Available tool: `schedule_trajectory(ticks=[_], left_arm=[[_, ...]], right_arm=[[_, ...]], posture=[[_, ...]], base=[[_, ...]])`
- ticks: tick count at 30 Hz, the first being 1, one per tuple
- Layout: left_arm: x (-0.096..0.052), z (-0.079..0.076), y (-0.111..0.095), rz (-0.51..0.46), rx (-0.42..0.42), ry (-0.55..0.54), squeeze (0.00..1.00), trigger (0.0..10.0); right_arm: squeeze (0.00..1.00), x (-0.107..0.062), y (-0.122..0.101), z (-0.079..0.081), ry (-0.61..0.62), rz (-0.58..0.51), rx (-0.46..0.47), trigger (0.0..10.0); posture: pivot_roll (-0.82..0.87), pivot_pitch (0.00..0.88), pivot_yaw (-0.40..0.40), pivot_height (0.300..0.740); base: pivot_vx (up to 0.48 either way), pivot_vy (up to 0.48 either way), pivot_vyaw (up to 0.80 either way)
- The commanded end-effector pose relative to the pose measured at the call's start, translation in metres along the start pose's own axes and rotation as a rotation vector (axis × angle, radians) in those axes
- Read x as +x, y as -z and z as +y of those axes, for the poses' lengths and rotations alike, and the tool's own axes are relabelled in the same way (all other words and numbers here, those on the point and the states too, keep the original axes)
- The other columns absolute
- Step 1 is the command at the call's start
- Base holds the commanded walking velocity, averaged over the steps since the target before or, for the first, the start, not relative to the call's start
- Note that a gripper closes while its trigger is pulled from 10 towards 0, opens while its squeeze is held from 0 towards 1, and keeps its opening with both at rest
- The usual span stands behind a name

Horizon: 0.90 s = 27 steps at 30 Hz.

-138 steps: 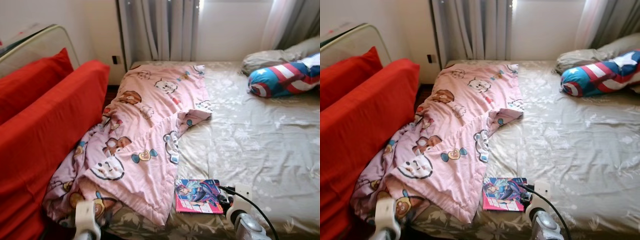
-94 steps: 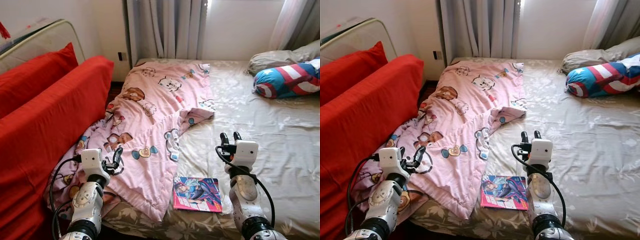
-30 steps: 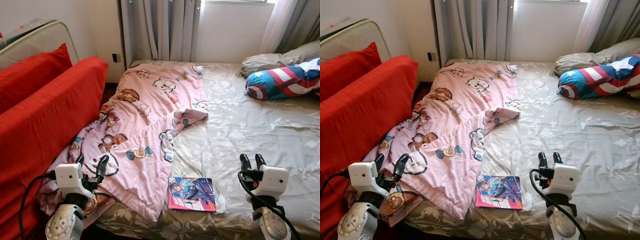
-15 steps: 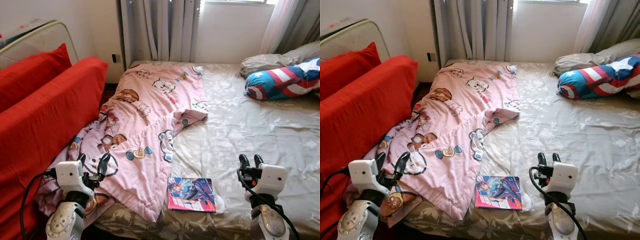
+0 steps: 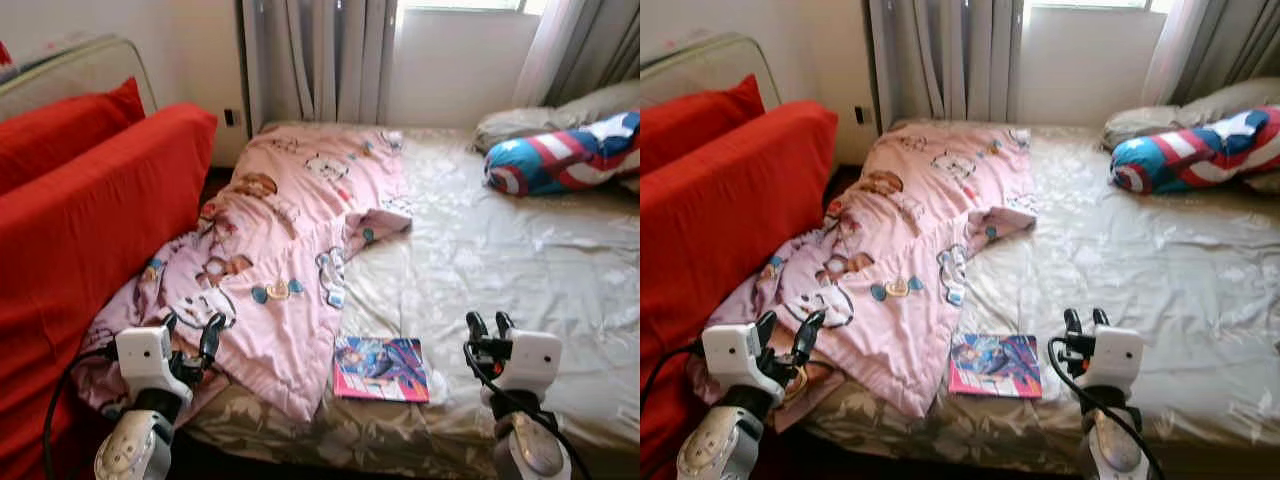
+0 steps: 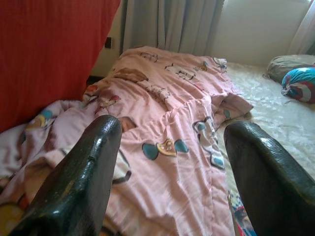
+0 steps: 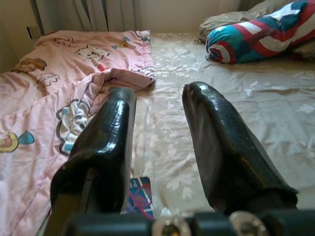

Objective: Clean up the room

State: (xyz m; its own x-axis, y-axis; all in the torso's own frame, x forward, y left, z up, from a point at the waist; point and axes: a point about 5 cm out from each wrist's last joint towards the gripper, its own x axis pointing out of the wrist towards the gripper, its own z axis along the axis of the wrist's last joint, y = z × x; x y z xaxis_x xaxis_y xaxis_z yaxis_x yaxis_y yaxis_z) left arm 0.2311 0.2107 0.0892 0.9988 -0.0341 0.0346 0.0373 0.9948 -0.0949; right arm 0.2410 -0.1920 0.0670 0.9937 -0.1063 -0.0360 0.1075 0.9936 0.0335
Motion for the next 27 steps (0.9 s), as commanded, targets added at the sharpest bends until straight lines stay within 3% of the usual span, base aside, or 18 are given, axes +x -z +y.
schedule_trajectory(ticks=[1,5,27], left_arm=[[-0.0018,0.0012,-0.0043,-0.007,0.003,-0.005,0.00,10.0],[-0.0031,-0.0003,-0.0033,0.001,-0.001,-0.006,0.00,10.0],[-0.0074,-0.0036,-0.0044,0.030,-0.015,0.011,0.00,10.0]], right_arm=[[0.00,0.0028,-0.0036,0.0009,-0.006,0.008,0.003,10.0],[0.00,0.0044,-0.0040,0.0025,-0.019,0.012,0.005,10.0],[0.00,0.0058,-0.0012,0.0106,-0.058,0.041,0.026,10.0]], posture=[[-0.01,0.000,-0.030,0.665],[-0.01,0.000,-0.031,0.640],[0.00,0.049,-0.028,0.640]], base=[[0.000,0.000,0.00],[0.000,0.000,0.00],[0.000,0.000,0.00]])
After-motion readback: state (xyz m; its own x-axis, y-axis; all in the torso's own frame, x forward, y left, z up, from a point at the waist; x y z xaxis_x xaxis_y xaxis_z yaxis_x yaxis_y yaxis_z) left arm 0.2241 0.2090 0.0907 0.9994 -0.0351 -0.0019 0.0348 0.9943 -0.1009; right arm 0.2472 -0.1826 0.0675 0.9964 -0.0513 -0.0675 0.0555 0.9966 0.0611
